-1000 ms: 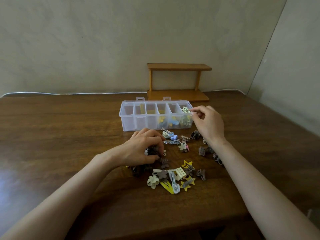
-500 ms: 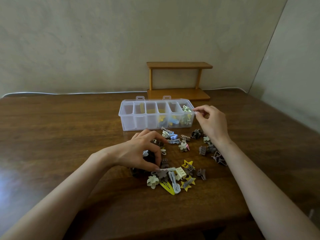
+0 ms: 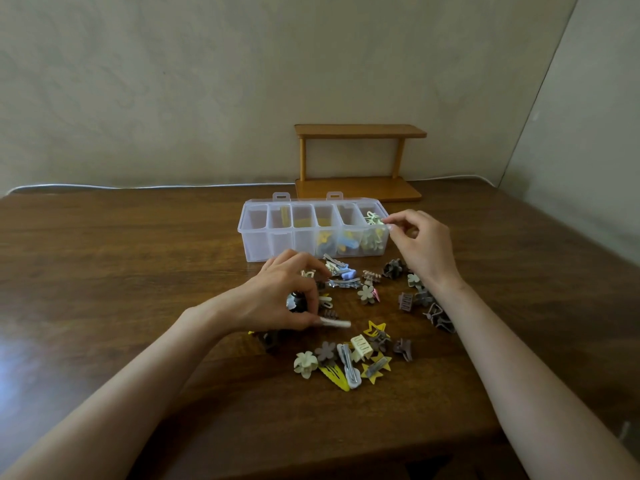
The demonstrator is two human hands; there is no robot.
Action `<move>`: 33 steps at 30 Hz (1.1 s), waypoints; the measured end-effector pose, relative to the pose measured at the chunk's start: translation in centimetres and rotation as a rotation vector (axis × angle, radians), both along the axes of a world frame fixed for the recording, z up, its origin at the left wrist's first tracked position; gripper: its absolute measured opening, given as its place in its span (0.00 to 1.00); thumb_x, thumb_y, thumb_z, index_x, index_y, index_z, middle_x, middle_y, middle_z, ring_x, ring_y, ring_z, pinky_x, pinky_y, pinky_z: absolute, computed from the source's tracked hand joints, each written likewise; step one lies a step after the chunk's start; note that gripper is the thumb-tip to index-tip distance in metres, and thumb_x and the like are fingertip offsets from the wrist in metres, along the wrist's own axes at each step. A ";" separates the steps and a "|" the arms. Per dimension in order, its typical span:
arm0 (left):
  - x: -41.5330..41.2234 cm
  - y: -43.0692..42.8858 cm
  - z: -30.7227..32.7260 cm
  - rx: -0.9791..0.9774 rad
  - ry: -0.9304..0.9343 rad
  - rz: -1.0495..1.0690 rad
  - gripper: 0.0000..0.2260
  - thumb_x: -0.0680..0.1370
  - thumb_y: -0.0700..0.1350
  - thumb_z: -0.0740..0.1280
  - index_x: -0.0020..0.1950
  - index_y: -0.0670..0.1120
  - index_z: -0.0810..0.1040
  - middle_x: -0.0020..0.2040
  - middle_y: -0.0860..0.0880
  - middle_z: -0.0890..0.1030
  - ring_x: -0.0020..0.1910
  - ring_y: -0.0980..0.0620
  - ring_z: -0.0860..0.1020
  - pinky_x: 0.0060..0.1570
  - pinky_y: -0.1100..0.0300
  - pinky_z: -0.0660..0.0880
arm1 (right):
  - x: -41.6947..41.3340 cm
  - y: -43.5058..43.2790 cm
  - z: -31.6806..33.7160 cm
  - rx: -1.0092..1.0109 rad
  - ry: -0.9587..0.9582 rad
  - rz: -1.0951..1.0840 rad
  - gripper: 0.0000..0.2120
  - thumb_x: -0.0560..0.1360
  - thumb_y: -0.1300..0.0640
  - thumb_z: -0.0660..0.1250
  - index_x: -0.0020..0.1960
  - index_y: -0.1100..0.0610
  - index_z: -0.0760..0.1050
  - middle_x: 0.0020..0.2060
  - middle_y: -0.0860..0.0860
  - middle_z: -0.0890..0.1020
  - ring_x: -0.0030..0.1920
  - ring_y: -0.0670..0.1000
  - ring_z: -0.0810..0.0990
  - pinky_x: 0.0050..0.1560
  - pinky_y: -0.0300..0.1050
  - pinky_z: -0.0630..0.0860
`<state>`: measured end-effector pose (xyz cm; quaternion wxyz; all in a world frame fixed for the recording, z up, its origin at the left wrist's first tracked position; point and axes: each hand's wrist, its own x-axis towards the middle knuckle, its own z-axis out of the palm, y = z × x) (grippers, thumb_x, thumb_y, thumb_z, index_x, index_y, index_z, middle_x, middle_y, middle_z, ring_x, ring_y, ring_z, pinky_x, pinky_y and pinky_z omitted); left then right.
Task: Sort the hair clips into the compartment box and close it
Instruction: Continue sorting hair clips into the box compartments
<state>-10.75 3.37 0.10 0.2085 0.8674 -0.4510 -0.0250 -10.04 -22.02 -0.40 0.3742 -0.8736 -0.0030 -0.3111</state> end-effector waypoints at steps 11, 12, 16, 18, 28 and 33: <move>-0.3 -1.0 0.1 -0.662 0.192 0.346 0.04 0.76 0.40 0.66 0.47 0.41 0.74 0.40 0.49 0.82 0.37 0.55 0.81 0.39 0.61 0.80 | -1.5 2.0 1.3 0.091 0.092 0.471 0.14 0.72 0.66 0.68 0.54 0.52 0.80 0.42 0.46 0.79 0.36 0.41 0.73 0.38 0.34 0.73; -0.2 -1.3 0.2 -0.663 0.190 0.349 0.04 0.76 0.41 0.66 0.47 0.41 0.74 0.39 0.49 0.82 0.37 0.54 0.81 0.39 0.60 0.80 | -1.5 2.3 1.3 0.093 0.116 0.520 0.15 0.72 0.66 0.69 0.55 0.51 0.79 0.43 0.47 0.79 0.37 0.42 0.74 0.38 0.34 0.73; 0.0 -2.3 0.6 -0.665 0.177 0.343 0.05 0.76 0.42 0.66 0.47 0.42 0.75 0.39 0.50 0.82 0.37 0.56 0.81 0.36 0.64 0.78 | -1.7 3.4 1.1 0.061 0.052 0.562 0.11 0.70 0.65 0.72 0.51 0.54 0.81 0.43 0.47 0.82 0.39 0.40 0.78 0.37 0.32 0.73; 0.2 -2.7 0.7 -0.660 0.191 0.328 0.05 0.76 0.43 0.66 0.47 0.42 0.75 0.39 0.48 0.82 0.37 0.56 0.81 0.36 0.66 0.76 | -1.7 3.3 1.0 0.066 -0.011 0.538 0.07 0.69 0.63 0.73 0.46 0.55 0.82 0.41 0.47 0.83 0.41 0.42 0.80 0.39 0.35 0.75; 1.4 -2.2 -0.5 -0.677 0.014 0.467 0.06 0.77 0.41 0.64 0.53 0.45 0.74 0.49 0.52 0.78 0.46 0.58 0.76 0.39 0.69 0.74 | -1.2 0.9 1.2 0.170 -0.153 0.082 0.02 0.73 0.60 0.70 0.44 0.56 0.78 0.37 0.45 0.81 0.38 0.41 0.80 0.40 0.35 0.77; 2.6 -0.2 -1.4 -0.623 -0.177 0.542 0.07 0.76 0.40 0.65 0.53 0.46 0.73 0.54 0.51 0.75 0.51 0.55 0.75 0.48 0.59 0.75 | 0.1 -0.4 0.9 0.130 -0.166 -0.159 0.05 0.73 0.56 0.71 0.43 0.58 0.78 0.36 0.46 0.79 0.36 0.42 0.76 0.37 0.33 0.70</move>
